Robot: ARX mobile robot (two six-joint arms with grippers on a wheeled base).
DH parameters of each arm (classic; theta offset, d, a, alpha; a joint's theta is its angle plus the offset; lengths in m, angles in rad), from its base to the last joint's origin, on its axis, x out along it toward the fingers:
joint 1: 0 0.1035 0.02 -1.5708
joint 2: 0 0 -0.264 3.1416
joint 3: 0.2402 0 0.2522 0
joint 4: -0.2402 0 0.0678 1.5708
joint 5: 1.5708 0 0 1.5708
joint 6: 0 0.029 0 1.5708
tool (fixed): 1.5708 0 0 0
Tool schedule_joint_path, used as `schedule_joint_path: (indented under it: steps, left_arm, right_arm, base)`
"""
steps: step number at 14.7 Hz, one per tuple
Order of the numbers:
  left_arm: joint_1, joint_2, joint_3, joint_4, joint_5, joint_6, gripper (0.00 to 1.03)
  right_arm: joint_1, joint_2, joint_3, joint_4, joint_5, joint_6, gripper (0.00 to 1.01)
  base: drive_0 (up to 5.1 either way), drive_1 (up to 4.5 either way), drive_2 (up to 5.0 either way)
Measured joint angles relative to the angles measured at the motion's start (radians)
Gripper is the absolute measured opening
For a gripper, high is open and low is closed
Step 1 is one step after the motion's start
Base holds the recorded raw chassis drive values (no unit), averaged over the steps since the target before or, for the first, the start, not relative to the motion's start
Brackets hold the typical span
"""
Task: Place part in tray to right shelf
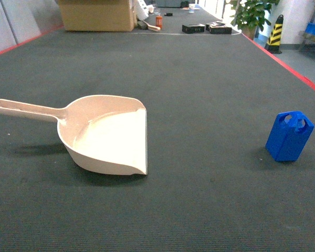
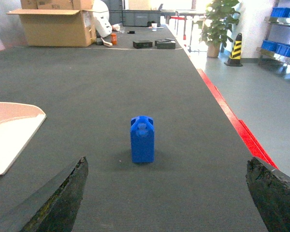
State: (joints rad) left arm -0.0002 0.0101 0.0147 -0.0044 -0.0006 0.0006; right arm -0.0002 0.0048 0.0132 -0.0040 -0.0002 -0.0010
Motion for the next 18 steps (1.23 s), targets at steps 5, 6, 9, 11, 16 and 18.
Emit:
schedule_joint_path:
  steps: [5, 6, 9, 11, 16, 18]
  left_arm:
    - [0.0, 0.0, 0.0, 0.0, 0.0, 0.0, 0.98]
    - [0.0, 0.0, 0.0, 0.0, 0.0, 0.0, 0.98]
    - [0.0, 0.0, 0.0, 0.0, 0.0, 0.0, 0.98]
    - [0.0, 0.0, 0.0, 0.0, 0.0, 0.0, 0.98]
    - [0.0, 0.0, 0.0, 0.0, 0.0, 0.0, 0.98]
    - [0.0, 0.0, 0.0, 0.0, 0.0, 0.0, 0.98]
  right_arm:
    - [0.0, 0.0, 0.0, 0.0, 0.0, 0.0, 0.98]
    - [0.0, 0.0, 0.0, 0.0, 0.0, 0.0, 0.98]
    - [0.0, 0.0, 0.0, 0.0, 0.0, 0.0, 0.98]
    - [0.0, 0.0, 0.0, 0.0, 0.0, 0.0, 0.98]
    - [0.0, 0.0, 0.0, 0.0, 0.0, 0.0, 0.98]
    - [0.0, 0.0, 0.0, 0.0, 0.0, 0.0, 0.98]
  base:
    - [0.0, 0.0, 0.0]
    - [0.0, 0.0, 0.0]
    - [0.0, 0.0, 0.0]
    - [0.0, 0.0, 0.0]
    - [0.0, 0.0, 0.0]
    - [0.0, 0.0, 0.0]
